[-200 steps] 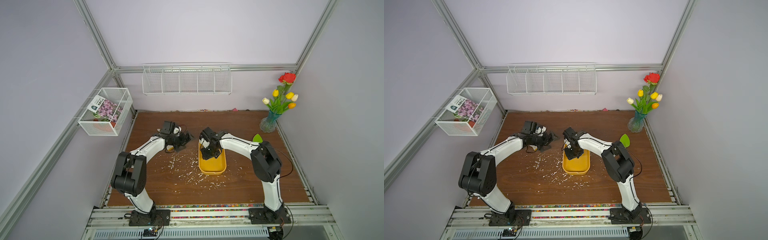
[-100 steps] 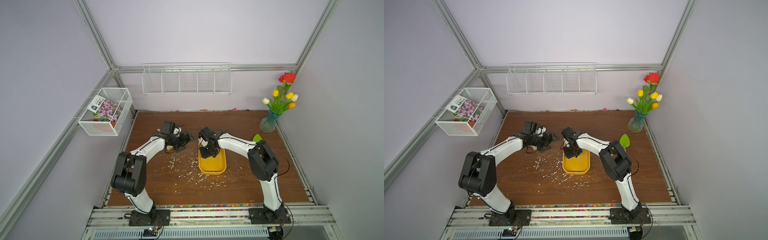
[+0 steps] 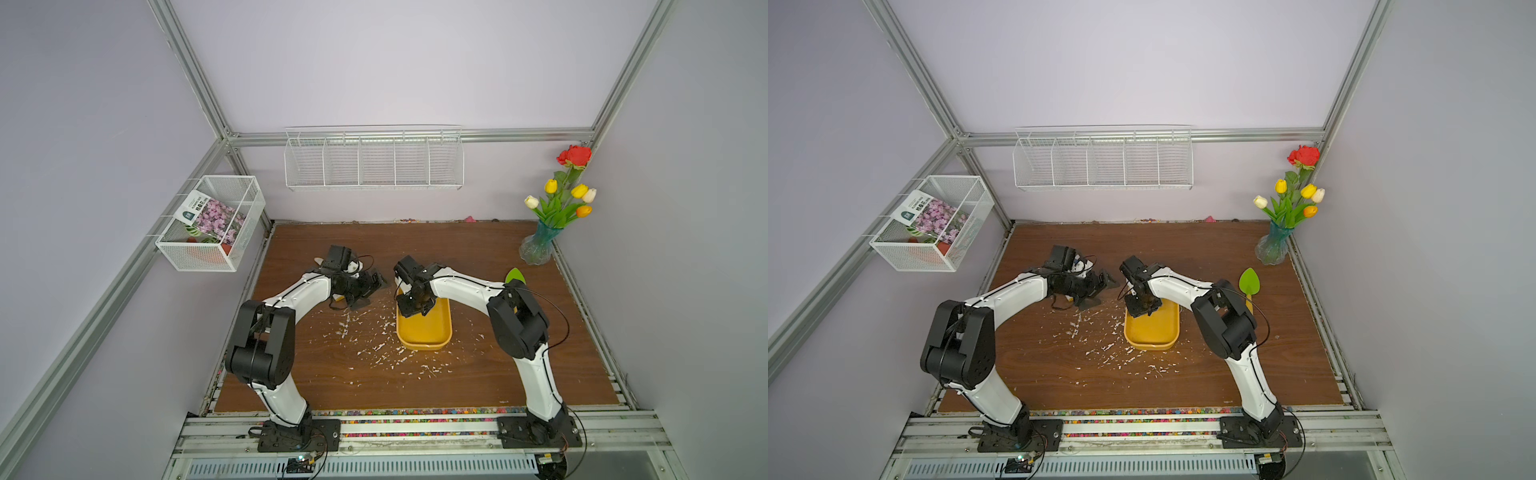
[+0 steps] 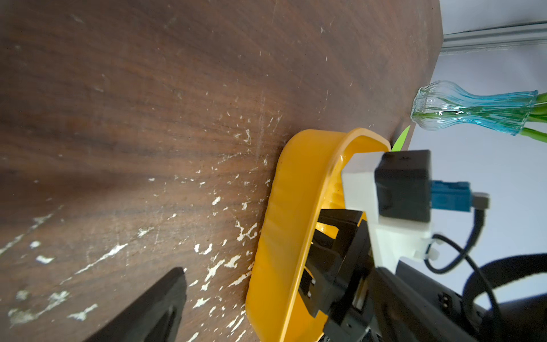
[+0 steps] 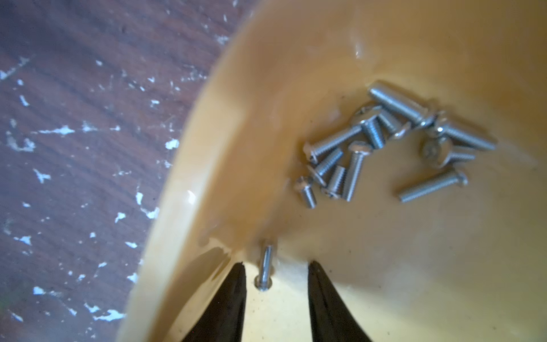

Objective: Take out the screws from the storage box
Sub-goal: Pick up the screw from the storage box.

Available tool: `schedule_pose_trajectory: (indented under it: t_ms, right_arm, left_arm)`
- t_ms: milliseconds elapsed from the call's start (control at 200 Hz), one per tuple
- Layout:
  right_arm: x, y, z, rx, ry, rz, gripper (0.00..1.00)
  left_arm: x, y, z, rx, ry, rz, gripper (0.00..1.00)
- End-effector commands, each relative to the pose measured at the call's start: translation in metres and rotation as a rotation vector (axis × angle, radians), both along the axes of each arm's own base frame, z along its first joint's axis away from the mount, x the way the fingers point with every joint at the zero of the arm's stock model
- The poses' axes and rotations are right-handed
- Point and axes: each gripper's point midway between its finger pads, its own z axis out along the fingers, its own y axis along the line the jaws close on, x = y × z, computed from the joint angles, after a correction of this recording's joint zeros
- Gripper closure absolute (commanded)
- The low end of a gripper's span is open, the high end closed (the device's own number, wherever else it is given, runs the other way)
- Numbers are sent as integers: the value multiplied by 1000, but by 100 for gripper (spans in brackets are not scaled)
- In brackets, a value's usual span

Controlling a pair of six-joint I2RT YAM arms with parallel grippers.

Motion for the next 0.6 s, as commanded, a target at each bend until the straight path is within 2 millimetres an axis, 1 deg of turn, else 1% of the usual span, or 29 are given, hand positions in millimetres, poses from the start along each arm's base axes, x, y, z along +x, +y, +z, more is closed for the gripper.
schedule_pose_trajectory:
  t_ms: [0, 95, 180, 235, 315, 475, 595]
  right_arm:
    - [0, -4, -14, -44, 10, -21, 61]
    - [0, -9, -18, -75, 17, -22, 65]
    - [-1, -17, -21, -110, 15, -15, 66]
    - [-3, -19, -24, -127, 23, -1, 68]
    - [-8, -26, -31, -156, 37, 10, 73]
    - [-15, -43, -35, -216, 36, 16, 75]
    - [-21, -48, -41, -233, 50, 30, 78]
  left_arm:
    - [2, 4, -5, 27, 4, -8, 0]
    - [1, 6, -5, 31, 4, -9, 0]
    - [1, 8, -6, 33, 7, -7, 0]
    - [0, 9, -6, 33, 6, -3, 0]
    - [0, 10, -3, 31, -2, -1, 0]
    - [-2, 12, -4, 26, -4, 5, 0]
    - [-1, 13, -5, 22, -3, 8, 0]
